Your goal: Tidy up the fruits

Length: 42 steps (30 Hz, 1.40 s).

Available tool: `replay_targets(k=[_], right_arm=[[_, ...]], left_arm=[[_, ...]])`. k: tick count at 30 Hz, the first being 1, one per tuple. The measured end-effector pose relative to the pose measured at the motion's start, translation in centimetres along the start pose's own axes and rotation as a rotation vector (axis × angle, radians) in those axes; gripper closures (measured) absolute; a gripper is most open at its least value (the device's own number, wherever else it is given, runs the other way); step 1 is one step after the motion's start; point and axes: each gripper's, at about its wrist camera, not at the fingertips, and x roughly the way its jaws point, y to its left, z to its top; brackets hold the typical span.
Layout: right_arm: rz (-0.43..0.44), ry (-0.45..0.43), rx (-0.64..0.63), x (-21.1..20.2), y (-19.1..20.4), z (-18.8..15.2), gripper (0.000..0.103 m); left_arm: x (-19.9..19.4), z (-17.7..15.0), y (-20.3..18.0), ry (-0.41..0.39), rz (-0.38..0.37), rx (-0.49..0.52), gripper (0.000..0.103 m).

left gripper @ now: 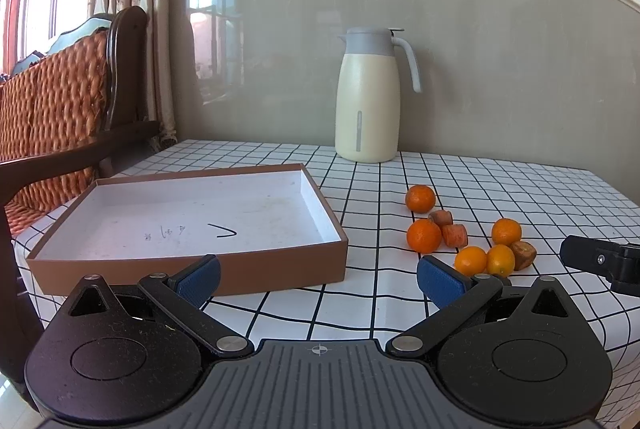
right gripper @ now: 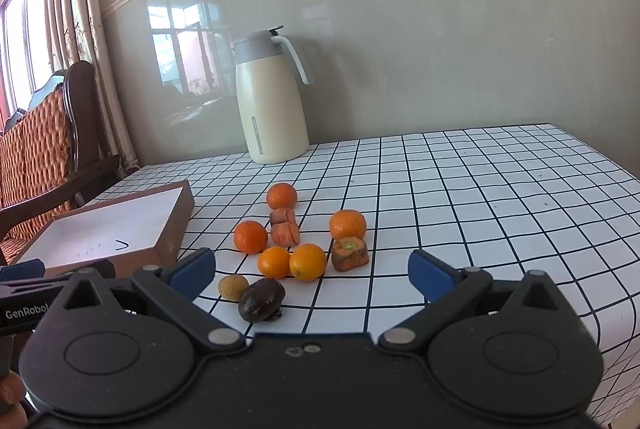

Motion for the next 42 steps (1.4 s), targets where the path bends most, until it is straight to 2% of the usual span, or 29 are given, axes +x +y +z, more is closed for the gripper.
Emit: replay_targets(k=[42], right_arm=[[-0.009, 0.001, -0.006, 0.15, 0.05, 0.0, 0.006]], left_arm=[[-0.2, 0.01, 0.03, -0.011, 0.014, 0.005, 0.0]])
